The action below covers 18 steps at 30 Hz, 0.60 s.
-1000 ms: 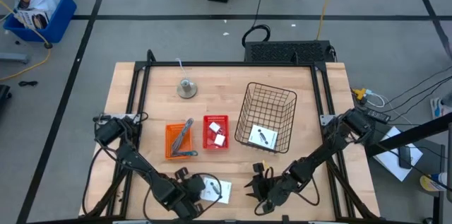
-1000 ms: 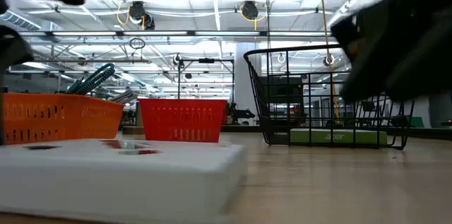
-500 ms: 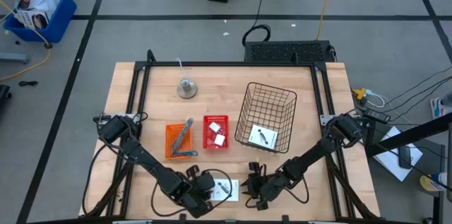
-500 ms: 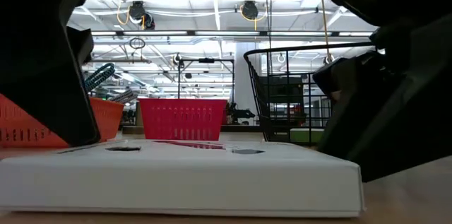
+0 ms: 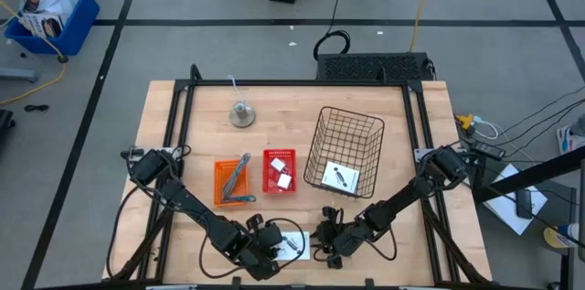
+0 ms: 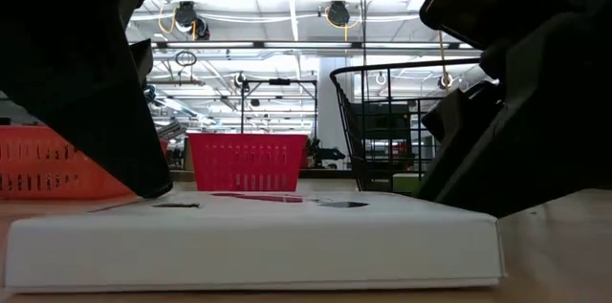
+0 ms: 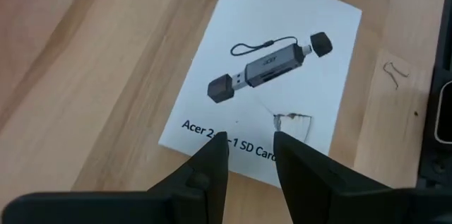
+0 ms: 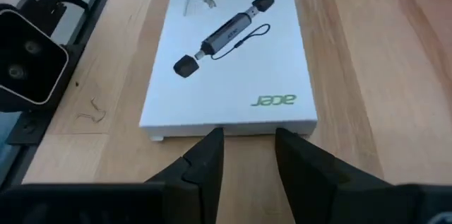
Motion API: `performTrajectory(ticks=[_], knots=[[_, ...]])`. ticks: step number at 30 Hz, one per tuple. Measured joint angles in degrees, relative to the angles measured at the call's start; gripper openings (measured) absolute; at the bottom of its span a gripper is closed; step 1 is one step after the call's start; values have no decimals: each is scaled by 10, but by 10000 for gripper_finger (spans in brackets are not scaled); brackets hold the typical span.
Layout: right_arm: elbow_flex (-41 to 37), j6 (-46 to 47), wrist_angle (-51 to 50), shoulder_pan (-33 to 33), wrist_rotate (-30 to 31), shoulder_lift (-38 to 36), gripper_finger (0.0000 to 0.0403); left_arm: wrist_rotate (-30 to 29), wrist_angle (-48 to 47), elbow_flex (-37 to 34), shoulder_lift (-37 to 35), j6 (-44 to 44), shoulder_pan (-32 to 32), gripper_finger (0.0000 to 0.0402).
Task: Pick and place items into bin
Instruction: Put the card reader into the basket
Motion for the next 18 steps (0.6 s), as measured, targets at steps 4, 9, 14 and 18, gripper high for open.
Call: performTrajectory(ticks=[4, 9, 14, 18], knots=[[-2, -4, 35, 1, -19, 1, 121, 10, 14, 2, 26, -7, 2, 124], [-2, -2, 54, 2, -40, 1, 121, 11, 25, 2, 36, -16, 3, 124], [-3, -16, 97, 2, -41, 1, 121, 12, 29, 1, 37, -14, 3, 124], [-3, -39, 125, 2, -40, 1, 121, 13, 28, 0, 36, -12, 4, 124]])
